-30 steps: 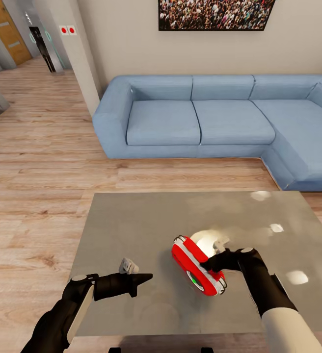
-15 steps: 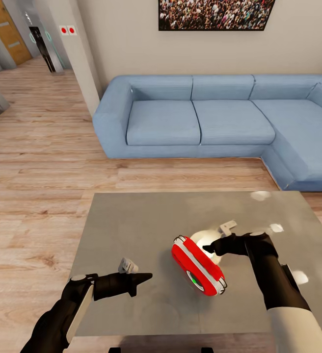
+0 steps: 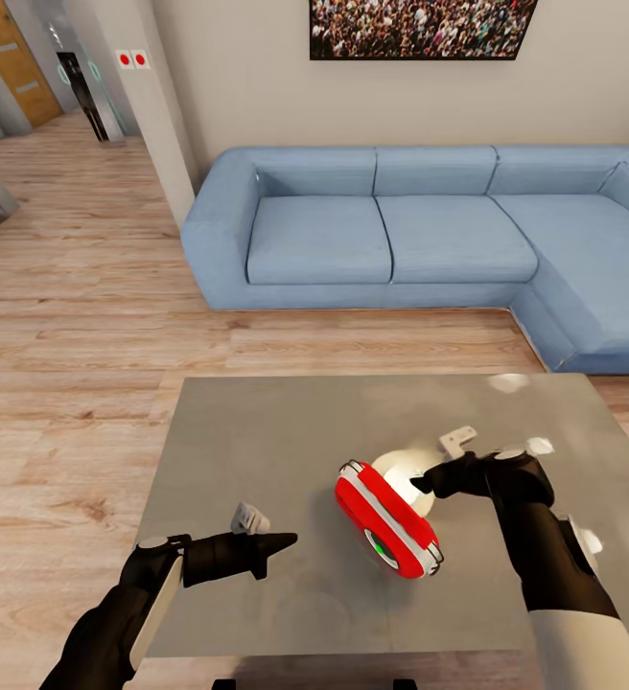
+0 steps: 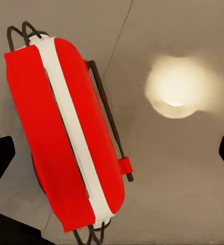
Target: Turn on the radio receiver that's on the table in the living room.
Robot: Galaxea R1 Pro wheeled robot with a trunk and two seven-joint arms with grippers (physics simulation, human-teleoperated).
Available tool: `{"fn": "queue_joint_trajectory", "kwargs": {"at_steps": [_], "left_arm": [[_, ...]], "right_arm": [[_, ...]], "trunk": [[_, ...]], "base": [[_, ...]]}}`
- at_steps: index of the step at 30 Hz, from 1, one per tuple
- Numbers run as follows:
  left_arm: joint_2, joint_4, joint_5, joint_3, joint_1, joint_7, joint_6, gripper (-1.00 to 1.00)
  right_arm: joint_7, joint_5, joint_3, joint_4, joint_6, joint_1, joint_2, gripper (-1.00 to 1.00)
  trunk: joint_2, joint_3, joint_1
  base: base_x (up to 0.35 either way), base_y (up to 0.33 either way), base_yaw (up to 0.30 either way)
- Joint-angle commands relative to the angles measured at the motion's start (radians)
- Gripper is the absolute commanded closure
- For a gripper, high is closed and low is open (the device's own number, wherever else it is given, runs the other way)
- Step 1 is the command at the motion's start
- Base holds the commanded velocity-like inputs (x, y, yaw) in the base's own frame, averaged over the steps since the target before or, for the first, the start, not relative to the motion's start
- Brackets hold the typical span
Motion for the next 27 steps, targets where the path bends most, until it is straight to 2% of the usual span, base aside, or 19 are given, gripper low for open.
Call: {"fn": "queue_joint_trajectory", "kwargs": {"at_steps": [1,6,12,16,17,20,22,24,27], "left_arm": [[0.000,0.000,0.000,0.000,0.000,0.000,0.000,1.00],[0.000,0.000,0.000,0.000,0.000,0.001,0.000,1.00],[0.000,0.000,0.000,0.000,0.000,0.001,0.000,1.00],[0.000,0.000,0.000,0.000,0.000,0.001,0.000,1.00],[0.000,0.000,0.000,0.000,0.000,0.001,0.000,1.00],[-0.001,0.002,0.000,0.000,0.000,0.001,0.000,1.00],[-0.001,0.002,-0.001,0.000,0.000,0.001,0.000,1.00],[-0.001,0.002,-0.001,0.000,0.000,0.001,-0.001,1.00],[-0.001,0.002,-0.001,0.000,0.000,0.001,-0.001,1.00]], "right_arm": [[0.000,0.002,-0.001,-0.007,-0.001,0.008,0.000,-1.00],[0.000,0.008,-0.006,-0.064,-0.007,0.072,-0.007,-1.00],[0.001,0.006,-0.014,-0.099,-0.010,0.095,-0.012,-1.00],[0.003,0.001,-0.071,-0.129,-0.036,0.166,-0.012,-1.00],[0.005,0.000,-0.092,-0.133,-0.057,0.185,-0.012,-1.00],[0.047,-0.002,-0.195,-0.139,-0.162,0.217,-0.010,-1.00],[0.072,-0.003,-0.229,-0.140,-0.186,0.219,-0.009,-1.00],[0.126,-0.003,-0.309,-0.140,-0.244,0.222,-0.008,-1.00],[0.171,-0.002,-0.398,-0.139,-0.297,0.222,-0.008,-1.00]], "trunk": [[0.000,0.000,0.000],[0.000,0.000,0.000],[0.000,0.000,0.000],[0.000,0.000,0.000],[0.000,0.000,0.000],[0.000,0.000,0.000],[0.000,0.000,0.000],[0.000,0.000,0.000],[0.000,0.000,0.000]], "base": [[0.000,0.000,0.000],[0.000,0.000,0.000],[0.000,0.000,0.000],[0.000,0.000,0.000],[0.000,0.000,0.000],[0.000,0.000,0.000],[0.000,0.000,0.000],[0.000,0.000,0.000],[0.000,0.000,0.000]]}}
